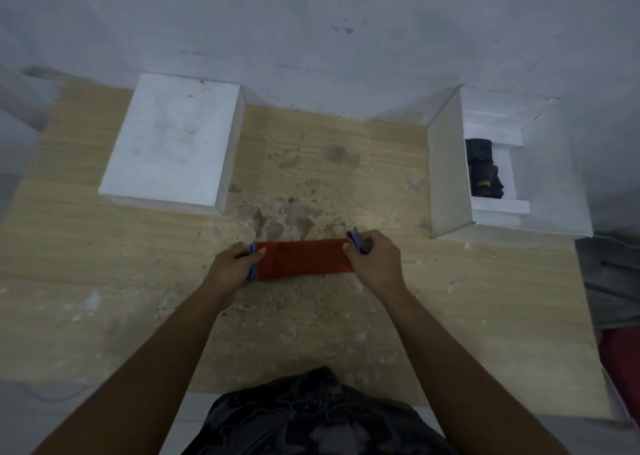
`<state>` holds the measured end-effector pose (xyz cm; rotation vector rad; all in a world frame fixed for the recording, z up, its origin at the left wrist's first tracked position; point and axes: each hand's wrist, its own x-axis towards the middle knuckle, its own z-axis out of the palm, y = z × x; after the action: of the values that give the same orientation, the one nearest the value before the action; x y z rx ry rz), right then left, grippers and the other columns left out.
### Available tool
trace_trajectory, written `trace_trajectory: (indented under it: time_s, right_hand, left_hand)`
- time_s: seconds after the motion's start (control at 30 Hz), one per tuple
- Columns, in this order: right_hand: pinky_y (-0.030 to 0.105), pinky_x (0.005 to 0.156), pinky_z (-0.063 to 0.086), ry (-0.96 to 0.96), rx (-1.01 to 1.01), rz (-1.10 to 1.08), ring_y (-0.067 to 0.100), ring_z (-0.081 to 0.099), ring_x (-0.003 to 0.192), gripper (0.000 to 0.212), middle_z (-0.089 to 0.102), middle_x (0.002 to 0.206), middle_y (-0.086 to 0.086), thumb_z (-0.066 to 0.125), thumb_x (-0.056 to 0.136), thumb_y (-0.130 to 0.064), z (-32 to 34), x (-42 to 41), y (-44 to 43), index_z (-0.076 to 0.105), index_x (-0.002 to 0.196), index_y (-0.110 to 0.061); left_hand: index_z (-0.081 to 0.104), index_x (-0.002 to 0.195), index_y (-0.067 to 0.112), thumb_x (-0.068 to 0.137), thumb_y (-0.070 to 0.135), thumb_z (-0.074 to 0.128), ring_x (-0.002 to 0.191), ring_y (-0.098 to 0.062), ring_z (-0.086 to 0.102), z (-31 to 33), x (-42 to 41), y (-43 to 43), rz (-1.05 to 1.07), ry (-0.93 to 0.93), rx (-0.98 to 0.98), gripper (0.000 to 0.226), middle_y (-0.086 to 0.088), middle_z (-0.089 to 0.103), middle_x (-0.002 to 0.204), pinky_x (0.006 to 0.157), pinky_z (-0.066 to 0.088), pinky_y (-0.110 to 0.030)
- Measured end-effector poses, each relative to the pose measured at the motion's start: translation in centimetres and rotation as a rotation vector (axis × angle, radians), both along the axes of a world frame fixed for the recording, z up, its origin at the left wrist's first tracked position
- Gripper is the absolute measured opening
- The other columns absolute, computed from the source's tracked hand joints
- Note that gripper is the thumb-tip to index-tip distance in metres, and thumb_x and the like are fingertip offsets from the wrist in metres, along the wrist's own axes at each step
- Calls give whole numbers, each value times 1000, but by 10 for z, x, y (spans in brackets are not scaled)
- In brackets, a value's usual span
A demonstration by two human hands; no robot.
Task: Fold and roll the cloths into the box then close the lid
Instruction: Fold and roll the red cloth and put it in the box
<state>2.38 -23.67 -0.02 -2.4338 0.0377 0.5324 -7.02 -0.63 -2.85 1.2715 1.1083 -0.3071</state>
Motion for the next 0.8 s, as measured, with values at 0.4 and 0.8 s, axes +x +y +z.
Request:
trace_trajectory:
  time_s: [0.4, 0.8]
  right_hand:
    - [35, 99, 37, -5, -137, 235, 35, 45, 115, 38, 51, 118, 17, 62, 86, -30, -24, -31, 18, 61, 115, -4]
    - [23, 61, 27, -227, 87, -401, 30, 61, 78, 28, 66, 81, 17, 55, 94, -28, -13, -8, -20, 66, 88, -3]
  left_hand:
    - [63, 111, 5, 90, 19, 63, 105, -26, 62, 2, -3, 4, 4, -67, -86, 25, -13, 61, 122, 84, 52, -38]
    - [66, 102, 13, 90, 23, 64, 107, -28, 63, 3, -5, 7, -54, -76, -87, 16, -12, 62, 122, 89, 53, -42]
